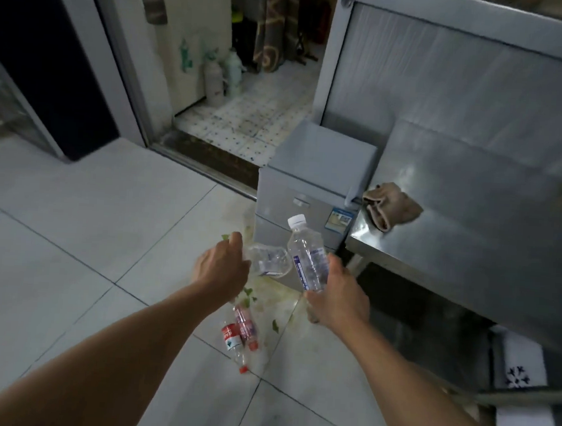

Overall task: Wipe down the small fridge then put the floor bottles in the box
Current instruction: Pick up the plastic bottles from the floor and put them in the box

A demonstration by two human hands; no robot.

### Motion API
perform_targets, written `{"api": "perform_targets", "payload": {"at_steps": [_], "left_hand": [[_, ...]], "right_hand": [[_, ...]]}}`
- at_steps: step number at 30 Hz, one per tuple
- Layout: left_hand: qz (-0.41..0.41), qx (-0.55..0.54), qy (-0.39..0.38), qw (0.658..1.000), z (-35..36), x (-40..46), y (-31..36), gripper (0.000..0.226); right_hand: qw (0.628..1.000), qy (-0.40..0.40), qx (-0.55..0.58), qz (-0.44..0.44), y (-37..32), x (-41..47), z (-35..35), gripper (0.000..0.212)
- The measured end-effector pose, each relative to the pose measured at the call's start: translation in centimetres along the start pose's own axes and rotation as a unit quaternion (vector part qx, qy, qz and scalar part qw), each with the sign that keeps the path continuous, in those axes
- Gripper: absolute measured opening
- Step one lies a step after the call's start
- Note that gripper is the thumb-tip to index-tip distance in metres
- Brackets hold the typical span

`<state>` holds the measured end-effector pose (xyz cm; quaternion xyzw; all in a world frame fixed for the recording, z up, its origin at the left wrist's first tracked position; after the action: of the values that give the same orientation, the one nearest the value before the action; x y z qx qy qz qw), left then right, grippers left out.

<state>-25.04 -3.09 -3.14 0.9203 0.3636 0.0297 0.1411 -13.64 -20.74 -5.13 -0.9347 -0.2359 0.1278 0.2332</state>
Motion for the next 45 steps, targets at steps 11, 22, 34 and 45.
{"api": "perform_targets", "payload": {"at_steps": [11,22,34,45], "left_hand": [[0.233,0.063,-0.038,0.970,-3.4,-2.6,1.6,0.024],[0.492,0.177,-0.091,0.847,-2.3,-15.6,8.6,0.032],[0.704,0.157,-0.054,0.690,-4.2,-43.8,15.3,0.032],[0.817,0.121,-0.039,0.562,-6.6,-74.1,8.8,0.027]], "right_hand": [[0.988,0.093,0.005,0.125,0.0,-12.6,-3.3,0.061],[0.938,0.196,0.003,0.286,3.7,-33.2,-4.9,0.072],[0.840,0.305,0.019,0.449,5.6,-62.5,-5.2,0.068],[0.742,0.376,0.038,0.553,0.2,-93.1,-0.1,0.073]]}}
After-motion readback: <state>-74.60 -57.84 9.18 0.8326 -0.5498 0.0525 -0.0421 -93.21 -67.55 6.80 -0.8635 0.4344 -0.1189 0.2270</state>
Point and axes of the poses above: each hand's wrist, its own x-axis towards the middle knuckle, its own z-axis out of the palm, y = z × x, the point moved 6 cm from there along x, towards the middle knuckle, and after that the axes turned 9 degrees about x, right-handed, at the moved point
